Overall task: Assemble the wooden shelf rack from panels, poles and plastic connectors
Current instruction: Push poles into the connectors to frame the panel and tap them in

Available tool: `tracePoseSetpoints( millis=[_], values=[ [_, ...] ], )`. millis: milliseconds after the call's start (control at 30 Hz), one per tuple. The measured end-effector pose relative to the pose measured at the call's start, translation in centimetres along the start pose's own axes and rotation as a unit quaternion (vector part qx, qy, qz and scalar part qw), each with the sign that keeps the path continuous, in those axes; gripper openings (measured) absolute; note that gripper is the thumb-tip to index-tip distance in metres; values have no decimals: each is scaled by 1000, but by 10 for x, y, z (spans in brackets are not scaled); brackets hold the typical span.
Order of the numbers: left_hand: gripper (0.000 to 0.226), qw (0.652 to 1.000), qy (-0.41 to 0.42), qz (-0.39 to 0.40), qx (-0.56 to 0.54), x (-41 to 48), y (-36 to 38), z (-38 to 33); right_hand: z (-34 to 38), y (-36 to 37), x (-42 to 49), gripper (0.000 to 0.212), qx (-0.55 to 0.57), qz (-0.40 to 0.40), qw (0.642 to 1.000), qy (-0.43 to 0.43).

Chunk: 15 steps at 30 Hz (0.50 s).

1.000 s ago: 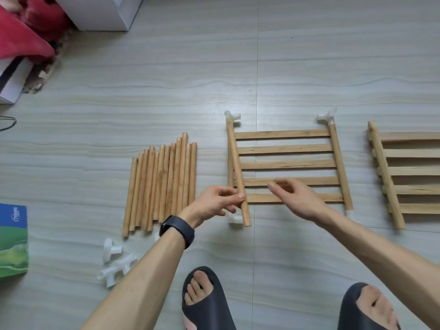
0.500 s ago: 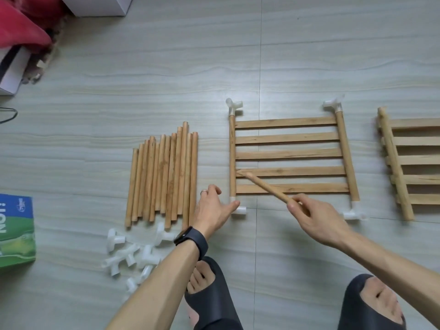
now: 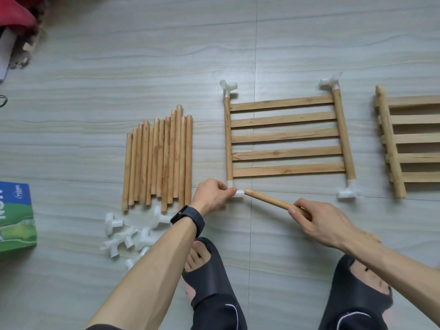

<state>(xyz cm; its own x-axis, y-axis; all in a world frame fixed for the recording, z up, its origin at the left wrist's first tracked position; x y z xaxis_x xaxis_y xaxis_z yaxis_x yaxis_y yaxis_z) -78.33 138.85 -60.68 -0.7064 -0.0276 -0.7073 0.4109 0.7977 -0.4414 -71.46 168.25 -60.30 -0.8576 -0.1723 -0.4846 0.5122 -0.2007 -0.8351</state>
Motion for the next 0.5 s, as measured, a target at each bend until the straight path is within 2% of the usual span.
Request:
tracePoseSetpoints(
  millis=[267,500],
  values=[
    [31,1000,-13,11,-10,0,-1,-3,-13,4,-3,33,-15,-4,1000,3],
    [26,999,-17,28,-18,4,-5,-1,5,7,13,33,-52,-3,998,-40]
  ],
)
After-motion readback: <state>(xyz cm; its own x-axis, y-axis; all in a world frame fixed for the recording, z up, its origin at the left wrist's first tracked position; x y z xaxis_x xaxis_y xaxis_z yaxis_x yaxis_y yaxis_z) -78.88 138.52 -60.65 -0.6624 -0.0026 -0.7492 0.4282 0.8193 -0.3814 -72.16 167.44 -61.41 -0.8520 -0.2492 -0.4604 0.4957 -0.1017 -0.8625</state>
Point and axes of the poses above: each hand's wrist, its own x-axis towards the middle knuckle, its own y-axis out of the palm, z = x × y, the point moved 5 cm from there along x, towards the middle knuckle, and after that the axes turned 12 degrees about -x, right-handed, at the moved point
